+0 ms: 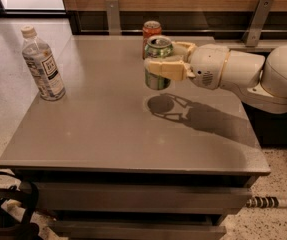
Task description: Move green can near blue plastic bottle
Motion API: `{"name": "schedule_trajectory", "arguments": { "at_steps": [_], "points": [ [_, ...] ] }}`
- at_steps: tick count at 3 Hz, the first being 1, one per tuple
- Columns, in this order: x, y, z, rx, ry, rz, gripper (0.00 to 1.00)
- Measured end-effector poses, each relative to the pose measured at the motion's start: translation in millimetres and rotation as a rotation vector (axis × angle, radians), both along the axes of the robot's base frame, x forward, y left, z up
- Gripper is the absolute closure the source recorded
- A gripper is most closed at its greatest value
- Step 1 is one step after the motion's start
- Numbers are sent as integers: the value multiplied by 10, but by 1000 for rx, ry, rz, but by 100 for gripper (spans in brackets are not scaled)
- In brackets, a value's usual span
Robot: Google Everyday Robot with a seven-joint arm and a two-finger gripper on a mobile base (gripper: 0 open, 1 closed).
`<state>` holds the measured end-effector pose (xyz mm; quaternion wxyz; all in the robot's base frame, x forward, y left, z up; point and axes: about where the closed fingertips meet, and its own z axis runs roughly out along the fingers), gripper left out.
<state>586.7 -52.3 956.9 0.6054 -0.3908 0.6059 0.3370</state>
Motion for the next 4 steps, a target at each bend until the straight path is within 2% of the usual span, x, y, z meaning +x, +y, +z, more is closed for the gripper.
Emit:
{"name": "schedule_trajectory", "arguments": {
  "at_steps": [1, 2, 3, 4],
  "points": [
    [-187, 450, 37, 9, -10, 38, 100],
    [-273, 1314, 78, 6, -58, 149, 100],
    [-274, 1315, 78, 6, -58, 149, 100],
    [-197, 1442, -15, -5, -43, 164, 100]
  ]
}}
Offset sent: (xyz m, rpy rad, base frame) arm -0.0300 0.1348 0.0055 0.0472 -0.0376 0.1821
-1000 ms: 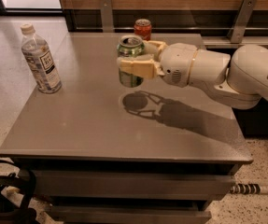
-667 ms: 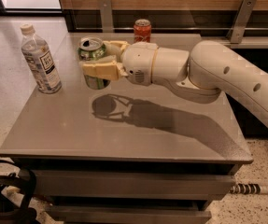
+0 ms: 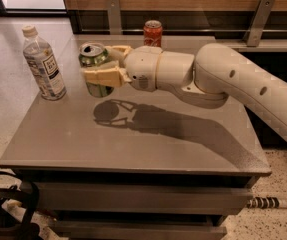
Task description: Move green can near blue plastic bottle
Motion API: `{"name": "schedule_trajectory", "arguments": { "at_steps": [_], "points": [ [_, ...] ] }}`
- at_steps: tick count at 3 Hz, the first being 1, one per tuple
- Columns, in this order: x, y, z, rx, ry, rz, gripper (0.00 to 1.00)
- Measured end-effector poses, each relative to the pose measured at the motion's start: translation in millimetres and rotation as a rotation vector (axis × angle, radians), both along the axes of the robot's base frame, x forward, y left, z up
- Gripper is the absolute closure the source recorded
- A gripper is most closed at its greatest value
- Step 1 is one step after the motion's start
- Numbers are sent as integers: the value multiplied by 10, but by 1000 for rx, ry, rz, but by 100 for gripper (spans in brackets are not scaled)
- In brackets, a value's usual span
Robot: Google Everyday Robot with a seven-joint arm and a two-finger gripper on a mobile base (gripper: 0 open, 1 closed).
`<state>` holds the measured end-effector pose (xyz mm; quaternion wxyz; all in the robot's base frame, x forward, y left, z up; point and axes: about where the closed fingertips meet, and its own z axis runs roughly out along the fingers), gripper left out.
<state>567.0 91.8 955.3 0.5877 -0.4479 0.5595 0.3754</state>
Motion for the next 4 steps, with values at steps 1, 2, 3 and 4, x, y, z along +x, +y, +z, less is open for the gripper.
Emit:
{"name": "schedule_trajectory", "arguments": {
  "at_steps": [1, 2, 3, 4],
  "points": [
    [161, 286, -259, -20, 26, 18, 100],
    [235, 592, -449, -23, 46, 47, 100],
    [197, 863, -523, -32, 51, 72, 100],
    [137, 1029, -610, -40, 70, 85, 100]
  ]
}}
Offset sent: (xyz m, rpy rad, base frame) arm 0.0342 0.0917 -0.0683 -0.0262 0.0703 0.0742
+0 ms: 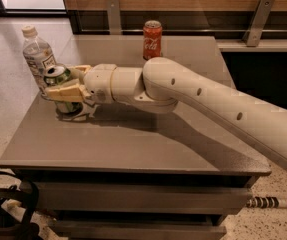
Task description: Move green can near blue plastic bottle
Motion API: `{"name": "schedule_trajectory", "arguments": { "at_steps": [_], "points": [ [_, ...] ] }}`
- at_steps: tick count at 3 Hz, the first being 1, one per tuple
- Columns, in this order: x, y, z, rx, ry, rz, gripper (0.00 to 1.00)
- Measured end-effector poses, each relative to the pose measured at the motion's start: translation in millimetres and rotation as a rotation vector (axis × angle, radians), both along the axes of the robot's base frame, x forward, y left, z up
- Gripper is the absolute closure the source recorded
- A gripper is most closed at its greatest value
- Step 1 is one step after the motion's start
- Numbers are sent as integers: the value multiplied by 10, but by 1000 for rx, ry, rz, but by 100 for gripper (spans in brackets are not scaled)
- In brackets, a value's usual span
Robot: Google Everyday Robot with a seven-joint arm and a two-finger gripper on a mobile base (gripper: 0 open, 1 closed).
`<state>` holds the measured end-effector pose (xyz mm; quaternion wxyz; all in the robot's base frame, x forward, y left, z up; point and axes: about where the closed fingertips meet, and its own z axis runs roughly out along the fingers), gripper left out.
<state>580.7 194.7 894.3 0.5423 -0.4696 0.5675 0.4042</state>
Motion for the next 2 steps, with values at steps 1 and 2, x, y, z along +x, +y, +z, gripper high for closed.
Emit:
{"name": "schedule_trajectory", "arguments": {
  "at_steps": [1, 2],
  "points": [
    [-39, 46, -142, 15, 32, -6, 100],
    [-46, 58, -144, 15, 33, -4, 82]
  ]
}}
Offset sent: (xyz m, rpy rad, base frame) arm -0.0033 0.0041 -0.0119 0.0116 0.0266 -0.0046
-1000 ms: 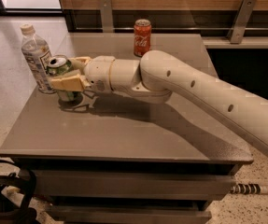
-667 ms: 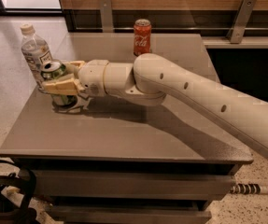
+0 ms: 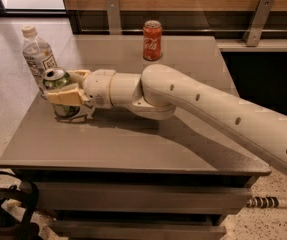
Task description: Move green can near blue plastic bottle
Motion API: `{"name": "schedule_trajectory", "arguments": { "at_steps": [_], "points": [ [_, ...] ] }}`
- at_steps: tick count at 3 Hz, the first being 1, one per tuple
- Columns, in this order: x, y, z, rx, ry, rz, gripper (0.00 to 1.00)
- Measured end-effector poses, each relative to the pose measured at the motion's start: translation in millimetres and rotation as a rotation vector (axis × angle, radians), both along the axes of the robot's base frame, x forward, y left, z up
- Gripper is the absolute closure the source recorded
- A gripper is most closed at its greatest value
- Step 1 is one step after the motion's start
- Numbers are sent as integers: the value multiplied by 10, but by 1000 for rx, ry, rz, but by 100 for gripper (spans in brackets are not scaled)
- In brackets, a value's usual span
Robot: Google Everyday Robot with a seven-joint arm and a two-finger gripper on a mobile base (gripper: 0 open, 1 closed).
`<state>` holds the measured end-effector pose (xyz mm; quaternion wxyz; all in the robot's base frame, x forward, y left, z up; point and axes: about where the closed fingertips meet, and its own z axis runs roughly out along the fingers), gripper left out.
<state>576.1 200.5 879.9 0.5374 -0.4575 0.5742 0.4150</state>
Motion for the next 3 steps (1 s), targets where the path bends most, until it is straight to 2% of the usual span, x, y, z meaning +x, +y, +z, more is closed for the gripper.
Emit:
{"name": "schedule_trajectory", "arguments": {
  "at_steps": [1, 3],
  "points": [
    [-10, 16, 4, 0, -1, 3, 51],
    [-23, 38, 10, 1, -1, 7, 5]
  ]
}}
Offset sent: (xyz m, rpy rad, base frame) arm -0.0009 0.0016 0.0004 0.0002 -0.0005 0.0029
